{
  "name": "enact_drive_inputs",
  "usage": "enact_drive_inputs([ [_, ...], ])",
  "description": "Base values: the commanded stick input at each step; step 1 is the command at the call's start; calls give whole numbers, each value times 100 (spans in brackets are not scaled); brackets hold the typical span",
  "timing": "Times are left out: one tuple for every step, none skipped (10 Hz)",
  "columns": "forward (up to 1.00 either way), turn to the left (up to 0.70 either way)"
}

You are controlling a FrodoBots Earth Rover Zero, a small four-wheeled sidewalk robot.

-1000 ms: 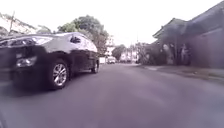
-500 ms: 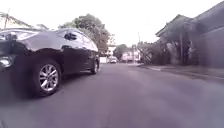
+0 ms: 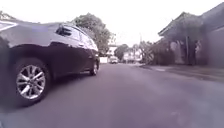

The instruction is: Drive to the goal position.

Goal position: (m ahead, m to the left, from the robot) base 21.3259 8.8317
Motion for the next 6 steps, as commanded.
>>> enact_drive_inputs([
  [100, 0],
  [100, 0],
  [100, 0],
  [100, 0],
  [100, 0],
  [100, 0],
])
